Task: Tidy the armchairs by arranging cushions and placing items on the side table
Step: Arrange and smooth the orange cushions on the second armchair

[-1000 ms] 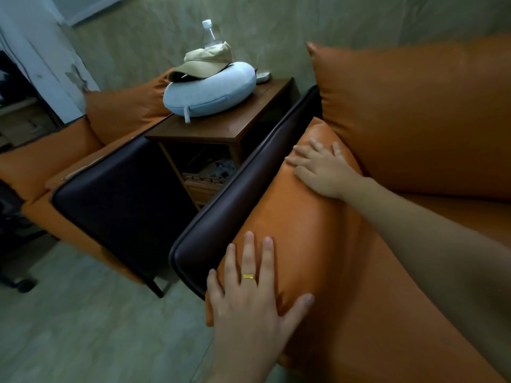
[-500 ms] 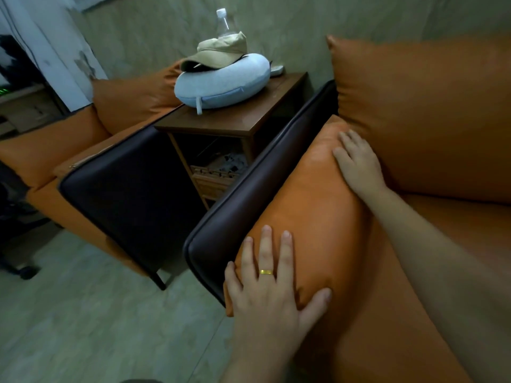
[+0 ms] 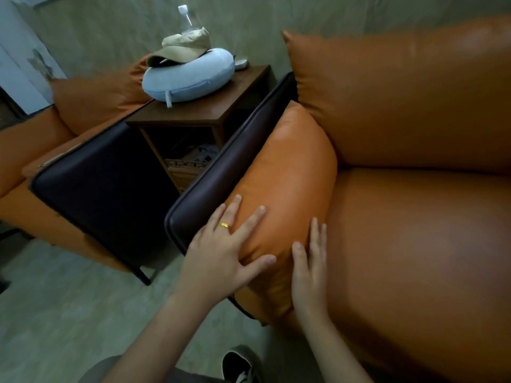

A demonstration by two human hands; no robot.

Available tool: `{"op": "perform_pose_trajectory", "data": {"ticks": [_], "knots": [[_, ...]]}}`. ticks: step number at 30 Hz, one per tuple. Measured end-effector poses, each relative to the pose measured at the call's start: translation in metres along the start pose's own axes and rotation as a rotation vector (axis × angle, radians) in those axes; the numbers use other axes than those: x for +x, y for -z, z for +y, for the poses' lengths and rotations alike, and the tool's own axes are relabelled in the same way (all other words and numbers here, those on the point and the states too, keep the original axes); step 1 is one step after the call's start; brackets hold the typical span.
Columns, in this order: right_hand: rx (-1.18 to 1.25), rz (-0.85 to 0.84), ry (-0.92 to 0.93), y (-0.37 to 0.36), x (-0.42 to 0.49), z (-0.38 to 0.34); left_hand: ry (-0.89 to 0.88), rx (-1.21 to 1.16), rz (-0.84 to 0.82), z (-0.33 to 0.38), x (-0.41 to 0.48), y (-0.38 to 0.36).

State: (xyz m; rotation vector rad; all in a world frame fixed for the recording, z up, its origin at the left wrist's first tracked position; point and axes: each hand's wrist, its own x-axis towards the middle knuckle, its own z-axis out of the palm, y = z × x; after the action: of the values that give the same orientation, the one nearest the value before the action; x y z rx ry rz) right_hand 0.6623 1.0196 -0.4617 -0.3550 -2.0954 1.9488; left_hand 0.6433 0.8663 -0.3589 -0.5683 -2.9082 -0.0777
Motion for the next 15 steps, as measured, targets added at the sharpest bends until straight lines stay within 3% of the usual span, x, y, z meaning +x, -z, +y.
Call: {"op": "perform_pose_trajectory", "data": {"ticks": [5,11,15], "knots": [[0.02,0.206,0.059,-0.041,-0.046,0.024,-0.018,-0.119,0.168,-0.002,0.004,-0.018],[-0.002,0.554,0.272,-0.058,0.02,0.049,0.01,-0.115,0.405,0.01,0.028,-0.06],[-0.002,0.571,0.265,-0.057,0.056,0.049,0.057,-0.053,0.433,0.023,0.063,-0.073]]}}
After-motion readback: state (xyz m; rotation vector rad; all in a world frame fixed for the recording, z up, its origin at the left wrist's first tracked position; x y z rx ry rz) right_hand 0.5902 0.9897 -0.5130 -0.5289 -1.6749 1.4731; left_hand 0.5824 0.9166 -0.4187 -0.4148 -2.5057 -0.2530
